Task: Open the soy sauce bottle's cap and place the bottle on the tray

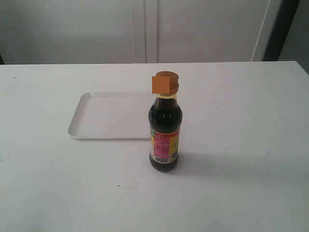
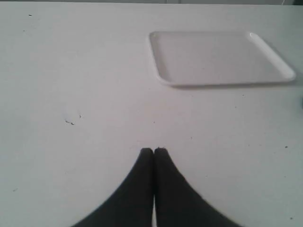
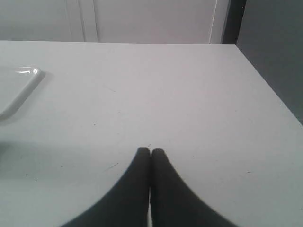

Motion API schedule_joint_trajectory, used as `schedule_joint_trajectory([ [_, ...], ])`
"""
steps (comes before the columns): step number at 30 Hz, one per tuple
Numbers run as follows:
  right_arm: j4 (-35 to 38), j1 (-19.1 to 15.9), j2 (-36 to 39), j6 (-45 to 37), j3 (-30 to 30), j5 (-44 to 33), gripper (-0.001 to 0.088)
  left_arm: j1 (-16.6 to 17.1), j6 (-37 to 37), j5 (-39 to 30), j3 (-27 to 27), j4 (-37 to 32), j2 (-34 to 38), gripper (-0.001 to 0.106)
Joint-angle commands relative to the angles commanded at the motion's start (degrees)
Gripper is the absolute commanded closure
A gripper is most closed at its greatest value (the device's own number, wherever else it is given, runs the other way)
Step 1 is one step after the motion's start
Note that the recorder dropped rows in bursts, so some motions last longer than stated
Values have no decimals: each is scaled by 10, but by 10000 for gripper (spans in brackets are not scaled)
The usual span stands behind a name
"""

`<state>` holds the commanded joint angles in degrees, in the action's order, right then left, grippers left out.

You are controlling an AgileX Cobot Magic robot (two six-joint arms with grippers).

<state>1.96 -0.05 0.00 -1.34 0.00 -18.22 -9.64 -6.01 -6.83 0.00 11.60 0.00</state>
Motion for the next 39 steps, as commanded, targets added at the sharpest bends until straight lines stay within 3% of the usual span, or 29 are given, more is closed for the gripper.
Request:
schedule_joint_trajectory([
  [5, 0, 0, 0, 0, 0, 0, 868, 0, -60, 75, 0, 28, 0, 1053],
  [11, 0, 0, 0, -1, 0, 0, 868, 0, -75, 179, 0, 34, 0, 1053],
  [20, 9, 0, 0, 1, 0, 0, 868, 0, -75, 126, -99, -26, 40, 1053],
  [28, 8, 0, 0, 0, 0, 1, 868, -8, -75, 124, -200, -35, 167, 1053],
  [34, 8, 0, 0, 0, 0, 5, 868, -31, -71, 90, -264, -87, 269, 1053],
  [39, 8, 0, 0, 0, 0, 8, 868, -44, -71, 121, -300, -102, 331, 1053],
])
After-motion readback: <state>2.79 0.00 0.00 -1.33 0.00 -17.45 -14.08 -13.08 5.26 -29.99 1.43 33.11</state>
